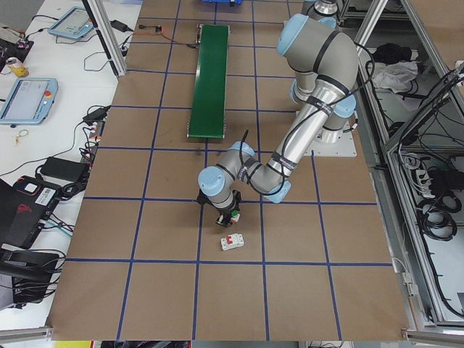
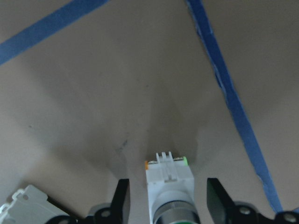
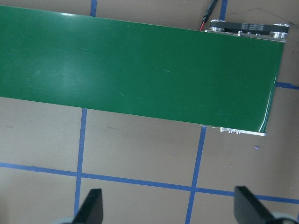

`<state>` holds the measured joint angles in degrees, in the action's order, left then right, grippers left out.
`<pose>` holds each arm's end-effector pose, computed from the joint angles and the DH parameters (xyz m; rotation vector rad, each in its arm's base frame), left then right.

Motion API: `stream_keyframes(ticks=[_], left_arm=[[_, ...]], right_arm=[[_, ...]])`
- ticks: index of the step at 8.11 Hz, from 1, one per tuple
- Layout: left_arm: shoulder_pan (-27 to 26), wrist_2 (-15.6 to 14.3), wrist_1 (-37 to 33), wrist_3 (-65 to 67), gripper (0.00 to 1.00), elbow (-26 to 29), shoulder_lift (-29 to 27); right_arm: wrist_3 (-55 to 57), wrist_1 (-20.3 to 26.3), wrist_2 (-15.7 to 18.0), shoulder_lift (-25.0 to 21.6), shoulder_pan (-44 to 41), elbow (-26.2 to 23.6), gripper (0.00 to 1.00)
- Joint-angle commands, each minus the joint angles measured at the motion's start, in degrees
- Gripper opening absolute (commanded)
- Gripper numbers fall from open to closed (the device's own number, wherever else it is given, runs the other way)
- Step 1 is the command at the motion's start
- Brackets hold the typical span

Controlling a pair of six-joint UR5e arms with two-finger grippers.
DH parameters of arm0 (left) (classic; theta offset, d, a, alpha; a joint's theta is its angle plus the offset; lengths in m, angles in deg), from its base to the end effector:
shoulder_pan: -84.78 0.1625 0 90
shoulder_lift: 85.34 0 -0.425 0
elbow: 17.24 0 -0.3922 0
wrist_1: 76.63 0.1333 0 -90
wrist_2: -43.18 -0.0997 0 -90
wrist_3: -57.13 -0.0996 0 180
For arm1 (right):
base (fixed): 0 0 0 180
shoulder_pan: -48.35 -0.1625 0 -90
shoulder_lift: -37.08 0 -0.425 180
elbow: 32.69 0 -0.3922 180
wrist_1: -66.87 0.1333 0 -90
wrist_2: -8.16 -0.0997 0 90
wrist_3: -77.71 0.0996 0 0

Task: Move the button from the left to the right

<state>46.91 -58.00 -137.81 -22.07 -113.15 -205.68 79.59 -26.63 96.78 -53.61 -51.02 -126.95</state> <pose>0.4172 -0.4689 0.1876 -0.7407 -2.9933 -0.3575 0.2130 -0.4573 0.4634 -0.2036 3.1111 0.0056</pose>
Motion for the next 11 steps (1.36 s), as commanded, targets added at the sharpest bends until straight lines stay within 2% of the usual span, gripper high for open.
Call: stream_keyframes(ticks=[1,3,5,7,9,11], left_arm=[[0.0,0.4,-0.5,0.4,0.00,0.0,0.2],[-1.1,0.5,-1.7,0.5,0.00,0.4,3.3],[-4.9,2.2,-9.5,6.1,0.00,0.6,11.4],[-8.4,8.3,-16.4,12.2,0.00,0.4,18.5],[-15.4,8.5,-19.0,24.7,0.00,-0.1,22.1],[-21.7,9.8,-18.9,36.3,0.00,-0.1,22.1]], right_arm=[[0.1,0.0,0.1,0.0,0.0,0.0,1.00],[0.1,0.0,0.1,0.0,0.0,0.0,1.00],[0.1,-0.1,0.1,0.0,0.0,0.0,1.00],[0.1,-0.1,0.1,0.0,0.0,0.0,1.00],[0.1,-0.1,0.1,0.1,0.0,0.0,1.00],[0.0,0.0,0.1,0.2,0.0,0.0,1.00]])
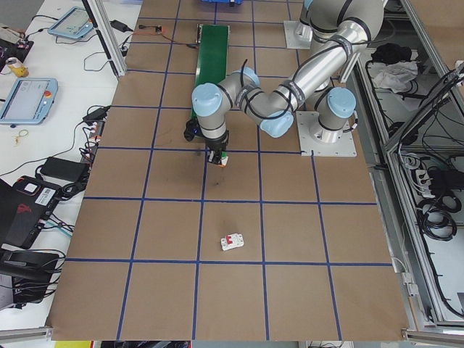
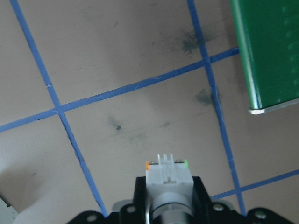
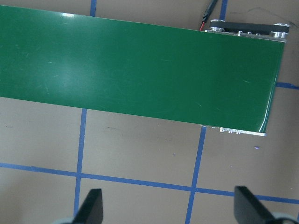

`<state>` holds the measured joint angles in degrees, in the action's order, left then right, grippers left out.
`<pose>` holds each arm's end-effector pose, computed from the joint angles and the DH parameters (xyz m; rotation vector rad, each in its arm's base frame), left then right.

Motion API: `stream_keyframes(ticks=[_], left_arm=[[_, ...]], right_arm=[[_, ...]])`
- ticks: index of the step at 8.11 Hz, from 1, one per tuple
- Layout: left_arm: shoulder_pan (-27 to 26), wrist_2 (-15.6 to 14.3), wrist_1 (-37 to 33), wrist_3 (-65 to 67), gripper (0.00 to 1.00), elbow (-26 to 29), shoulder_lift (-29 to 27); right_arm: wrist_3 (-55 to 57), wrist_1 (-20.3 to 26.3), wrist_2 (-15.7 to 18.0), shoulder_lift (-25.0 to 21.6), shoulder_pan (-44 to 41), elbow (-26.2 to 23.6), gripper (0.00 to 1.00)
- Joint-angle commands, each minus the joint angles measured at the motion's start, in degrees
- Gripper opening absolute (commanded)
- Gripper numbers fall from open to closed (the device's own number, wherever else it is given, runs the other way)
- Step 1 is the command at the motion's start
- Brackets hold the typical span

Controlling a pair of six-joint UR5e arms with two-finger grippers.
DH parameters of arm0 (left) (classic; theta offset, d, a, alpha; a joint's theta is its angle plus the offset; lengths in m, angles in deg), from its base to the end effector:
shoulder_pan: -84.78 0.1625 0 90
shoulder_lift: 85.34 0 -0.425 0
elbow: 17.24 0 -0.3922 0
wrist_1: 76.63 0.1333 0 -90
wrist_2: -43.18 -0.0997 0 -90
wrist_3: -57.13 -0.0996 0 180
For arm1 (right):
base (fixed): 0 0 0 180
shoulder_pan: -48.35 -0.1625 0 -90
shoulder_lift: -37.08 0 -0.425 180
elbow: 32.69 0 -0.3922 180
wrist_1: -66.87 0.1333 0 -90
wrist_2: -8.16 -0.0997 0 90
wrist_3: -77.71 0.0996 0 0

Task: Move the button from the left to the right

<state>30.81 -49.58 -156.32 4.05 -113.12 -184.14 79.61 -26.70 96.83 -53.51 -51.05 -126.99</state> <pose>0.2115 -0.5093 0.3763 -0.4653 -3.0845 -0.1375 0.2132 -0.4578 0.4623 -0.2039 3.1120 0.0074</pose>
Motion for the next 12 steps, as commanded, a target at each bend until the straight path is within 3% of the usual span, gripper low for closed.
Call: stream_keyframes(ticks=[1,6,12], left_arm=[[-5.9,3.1,0.3,13.2,0.00,0.0,-0.8],[-14.1,3.3,1.1,34.7,0.00,-0.1,-4.6],[-20.4,3.3,7.3,38.9,0.00,-0.1,-11.1]], right_arm=[[0.0,0.0,-0.1,0.1,0.0,0.0,1.00],[0.1,-0.2,-0.3,0.1,0.0,0.0,1.00],[-0.1,0.1,0.1,0.2,0.0,0.0,1.00]])
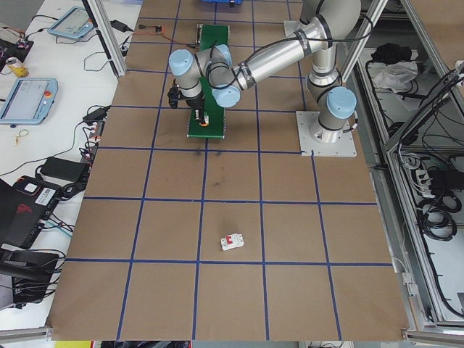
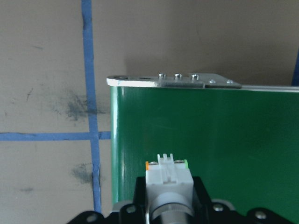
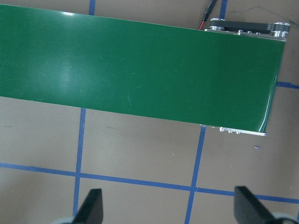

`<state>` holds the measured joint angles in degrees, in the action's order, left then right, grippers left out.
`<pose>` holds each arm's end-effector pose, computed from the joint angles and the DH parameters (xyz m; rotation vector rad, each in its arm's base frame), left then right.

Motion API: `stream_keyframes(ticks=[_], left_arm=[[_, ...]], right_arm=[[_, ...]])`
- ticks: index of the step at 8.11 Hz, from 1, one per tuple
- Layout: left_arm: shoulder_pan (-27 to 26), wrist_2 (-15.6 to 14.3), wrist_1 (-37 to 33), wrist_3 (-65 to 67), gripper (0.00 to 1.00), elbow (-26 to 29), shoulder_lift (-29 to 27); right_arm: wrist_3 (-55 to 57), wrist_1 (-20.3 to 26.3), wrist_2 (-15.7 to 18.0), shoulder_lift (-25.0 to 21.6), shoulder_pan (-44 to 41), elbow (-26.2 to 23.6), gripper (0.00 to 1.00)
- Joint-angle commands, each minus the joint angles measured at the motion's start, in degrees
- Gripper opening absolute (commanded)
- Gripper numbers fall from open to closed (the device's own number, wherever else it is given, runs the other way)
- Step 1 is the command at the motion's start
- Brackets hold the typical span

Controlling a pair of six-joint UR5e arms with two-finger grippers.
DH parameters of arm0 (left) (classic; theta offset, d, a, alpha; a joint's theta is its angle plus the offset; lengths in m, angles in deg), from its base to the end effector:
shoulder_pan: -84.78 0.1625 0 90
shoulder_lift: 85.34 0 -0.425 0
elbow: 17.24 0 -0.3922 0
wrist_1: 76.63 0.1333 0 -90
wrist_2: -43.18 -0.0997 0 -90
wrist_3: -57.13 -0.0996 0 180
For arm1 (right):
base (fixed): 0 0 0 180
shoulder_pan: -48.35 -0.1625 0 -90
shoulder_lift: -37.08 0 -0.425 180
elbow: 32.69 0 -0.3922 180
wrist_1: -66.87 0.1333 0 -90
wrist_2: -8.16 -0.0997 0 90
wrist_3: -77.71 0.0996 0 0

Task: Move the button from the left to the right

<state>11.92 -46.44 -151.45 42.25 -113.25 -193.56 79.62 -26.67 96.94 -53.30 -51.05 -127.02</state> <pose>0.0410 -0.5873 0.2912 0.0616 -3.0824 -0.2317 0.2132 -0.4588 0.4602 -0.2037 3.1144 0.0144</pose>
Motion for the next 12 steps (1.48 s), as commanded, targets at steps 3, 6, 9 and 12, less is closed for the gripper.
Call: stream_keyframes(ticks=[3,6,9,12], left_arm=[[-1.6,-0.6,2.4,-0.1,0.11,-0.3,-1.9],[-2.5,-0.2,0.6,0.9,1.00,-0.2,-0.2],[-8.9,-0.1,-5.3,9.7,1.00,0.3,7.8],[-11.1,-0.2,-9.0,9.7,1.00,0.3,18.0]], right_arm=[[0.0,0.0,0.0,0.0,0.0,0.0,1.00],[0.0,-0.1,-0.3,0.2,0.0,0.0,1.00],[0.0,-0.2,-0.4,0.2,0.0,0.0,1.00],[0.1,-0.2,-0.2,0.2,0.0,0.0,1.00]])
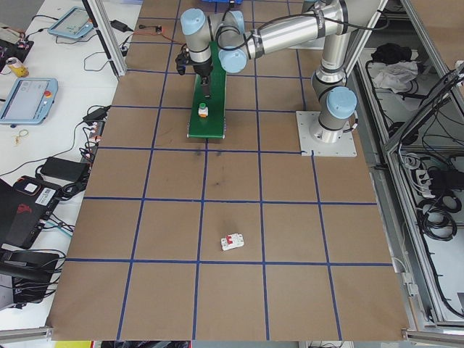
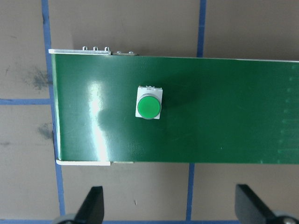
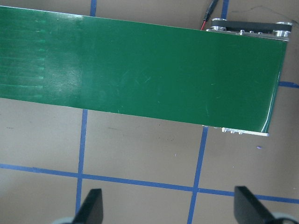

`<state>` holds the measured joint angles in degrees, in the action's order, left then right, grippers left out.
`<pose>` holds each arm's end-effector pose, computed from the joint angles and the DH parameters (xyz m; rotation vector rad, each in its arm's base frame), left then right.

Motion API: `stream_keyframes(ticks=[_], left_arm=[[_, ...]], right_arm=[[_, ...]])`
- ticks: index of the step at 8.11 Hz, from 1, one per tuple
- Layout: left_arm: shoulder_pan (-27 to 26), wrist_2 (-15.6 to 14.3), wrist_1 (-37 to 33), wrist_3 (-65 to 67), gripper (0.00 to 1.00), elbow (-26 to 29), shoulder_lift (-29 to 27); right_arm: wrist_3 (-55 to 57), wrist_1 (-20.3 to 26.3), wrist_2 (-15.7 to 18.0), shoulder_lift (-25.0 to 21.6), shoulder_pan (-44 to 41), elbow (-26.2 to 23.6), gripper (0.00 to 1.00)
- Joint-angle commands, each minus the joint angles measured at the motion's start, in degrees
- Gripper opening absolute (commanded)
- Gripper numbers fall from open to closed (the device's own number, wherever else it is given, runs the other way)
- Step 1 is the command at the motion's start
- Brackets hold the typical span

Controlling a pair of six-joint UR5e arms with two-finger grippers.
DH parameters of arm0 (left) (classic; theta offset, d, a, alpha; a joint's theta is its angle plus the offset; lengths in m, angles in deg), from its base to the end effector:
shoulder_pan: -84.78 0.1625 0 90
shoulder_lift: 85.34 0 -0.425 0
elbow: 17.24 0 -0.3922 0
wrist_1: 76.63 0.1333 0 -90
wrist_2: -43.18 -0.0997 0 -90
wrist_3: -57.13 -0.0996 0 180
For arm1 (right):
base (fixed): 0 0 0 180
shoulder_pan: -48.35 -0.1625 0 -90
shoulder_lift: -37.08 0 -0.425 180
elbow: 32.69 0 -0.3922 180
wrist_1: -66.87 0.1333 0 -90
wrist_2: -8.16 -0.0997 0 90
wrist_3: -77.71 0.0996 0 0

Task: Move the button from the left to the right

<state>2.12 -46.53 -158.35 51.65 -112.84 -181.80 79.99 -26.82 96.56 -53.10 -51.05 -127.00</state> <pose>-0.0657 -0.5371 0.3969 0.0510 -3.1271 -0.1017 0.2141 -0.4600 0.4589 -0.1932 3.1086 0.0163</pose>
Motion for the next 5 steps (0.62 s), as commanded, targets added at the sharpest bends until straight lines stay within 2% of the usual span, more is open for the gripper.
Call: stream_keyframes(ticks=[1,5], left_arm=[[-1.3,0.0,-2.6,0.1,1.00,-0.5,8.1],[-1.3,-0.5,-2.7,-0.5,1.00,-0.3,8.9]], right_arm=[[-0.3,0.0,0.2,0.0,0.0,0.0,1.00],[-0.3,0.2,0.0,0.2,0.2,0.0,1.00]])
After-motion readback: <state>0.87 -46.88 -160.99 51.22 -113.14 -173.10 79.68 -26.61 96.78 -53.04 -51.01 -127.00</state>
